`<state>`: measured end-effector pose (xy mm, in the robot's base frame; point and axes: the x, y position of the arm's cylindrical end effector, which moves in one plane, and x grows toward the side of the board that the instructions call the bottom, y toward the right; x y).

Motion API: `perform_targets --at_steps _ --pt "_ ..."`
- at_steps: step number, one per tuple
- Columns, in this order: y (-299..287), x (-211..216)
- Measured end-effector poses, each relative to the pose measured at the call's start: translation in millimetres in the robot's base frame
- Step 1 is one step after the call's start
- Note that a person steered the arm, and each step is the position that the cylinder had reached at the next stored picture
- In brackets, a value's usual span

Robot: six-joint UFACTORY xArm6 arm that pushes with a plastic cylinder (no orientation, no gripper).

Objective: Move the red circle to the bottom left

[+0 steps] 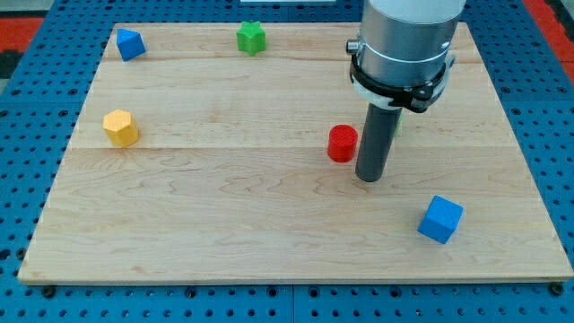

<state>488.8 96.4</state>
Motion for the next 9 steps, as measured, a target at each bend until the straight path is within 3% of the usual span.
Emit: perform_targets --at_steps 3,5,6,7,9 --pt "7.9 -0.3" --pt "70.1 -44.1" --pt "25.2 -59.5" --pt "-79.7 -29.5" --pt "-167.4 -26.0"
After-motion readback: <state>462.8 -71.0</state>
